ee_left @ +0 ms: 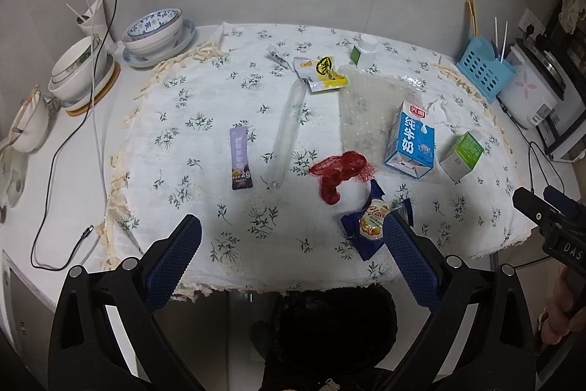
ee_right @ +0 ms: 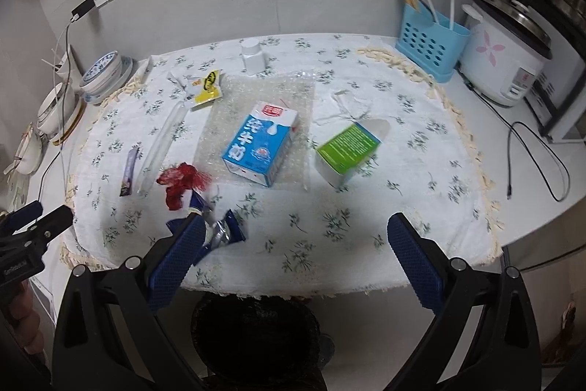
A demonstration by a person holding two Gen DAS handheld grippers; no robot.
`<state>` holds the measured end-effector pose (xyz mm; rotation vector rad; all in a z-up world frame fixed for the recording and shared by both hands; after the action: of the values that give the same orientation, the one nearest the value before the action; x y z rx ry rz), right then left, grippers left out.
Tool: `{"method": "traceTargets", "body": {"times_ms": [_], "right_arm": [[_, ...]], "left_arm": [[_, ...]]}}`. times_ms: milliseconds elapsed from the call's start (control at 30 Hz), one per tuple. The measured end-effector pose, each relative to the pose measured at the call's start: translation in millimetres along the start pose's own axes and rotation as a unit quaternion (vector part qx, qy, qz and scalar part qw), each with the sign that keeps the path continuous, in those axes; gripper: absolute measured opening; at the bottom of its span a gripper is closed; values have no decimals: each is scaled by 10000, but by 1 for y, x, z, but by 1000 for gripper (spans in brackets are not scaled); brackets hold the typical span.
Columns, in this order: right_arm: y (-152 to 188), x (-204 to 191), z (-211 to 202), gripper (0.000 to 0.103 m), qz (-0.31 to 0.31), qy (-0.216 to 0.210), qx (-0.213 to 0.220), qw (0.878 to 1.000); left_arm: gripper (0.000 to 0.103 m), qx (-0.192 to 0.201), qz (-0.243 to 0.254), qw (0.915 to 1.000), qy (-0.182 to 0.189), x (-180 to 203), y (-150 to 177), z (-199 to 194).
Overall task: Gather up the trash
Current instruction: 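Grasp the clear plastic tube with the left tool while the right tool grasps the milk carton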
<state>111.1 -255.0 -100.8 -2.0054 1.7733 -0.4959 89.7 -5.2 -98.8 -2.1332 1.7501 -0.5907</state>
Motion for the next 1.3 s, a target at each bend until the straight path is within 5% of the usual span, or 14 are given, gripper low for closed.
{"method": "traceTargets", "body": {"times_ms": [400, 833, 1100, 1300], "right_arm": [[-59, -11, 92, 96, -25, -86, -623, 9980], [-65, -21, 184, 91, 809, -170, -1362, 9872], [-65, -26, 205, 78, 1037, -95, -1682, 9802], [-58, -27, 213, 65, 1244, -81, -1893, 9740]], "left_arm": [[96, -434, 119, 9988, -215, -8, -66, 98], [84, -1194, 185, 9918, -420, -12, -74, 211], [67, -1414, 213, 9885, -483, -5, -74, 235], [41, -1462, 218, 9878, -482, -2, -77, 237]]}}
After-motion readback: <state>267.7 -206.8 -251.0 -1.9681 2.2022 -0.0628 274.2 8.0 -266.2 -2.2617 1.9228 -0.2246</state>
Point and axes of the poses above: each gripper's, at about its wrist camera, not at the fingertips, and z roughly the way its jaws point, x to its right, y to its underside, the point moved 10 cm from there along z, roughly the way its jaws point, and after that the axes turned 7 degrees about -z, right-handed, at the moved point
